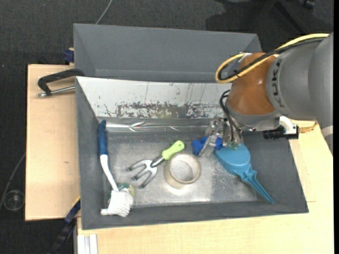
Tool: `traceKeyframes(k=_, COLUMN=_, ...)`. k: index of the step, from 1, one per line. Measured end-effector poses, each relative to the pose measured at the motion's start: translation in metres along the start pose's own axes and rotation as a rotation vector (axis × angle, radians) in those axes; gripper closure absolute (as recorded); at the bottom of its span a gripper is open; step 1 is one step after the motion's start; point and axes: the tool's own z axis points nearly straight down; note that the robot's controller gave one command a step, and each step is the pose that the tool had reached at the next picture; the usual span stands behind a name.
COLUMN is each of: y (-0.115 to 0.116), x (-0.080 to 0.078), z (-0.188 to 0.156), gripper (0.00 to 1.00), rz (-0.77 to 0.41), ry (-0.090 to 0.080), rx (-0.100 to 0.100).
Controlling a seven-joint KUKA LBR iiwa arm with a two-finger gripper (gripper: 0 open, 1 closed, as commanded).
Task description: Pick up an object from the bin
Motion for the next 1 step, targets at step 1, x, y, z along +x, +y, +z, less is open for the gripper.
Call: traceKeyframes(k=1, y=0.0, x=-0.0002, z=0.0, gripper=1.0, rz=0.002, ry=0.0, rx=0.0)
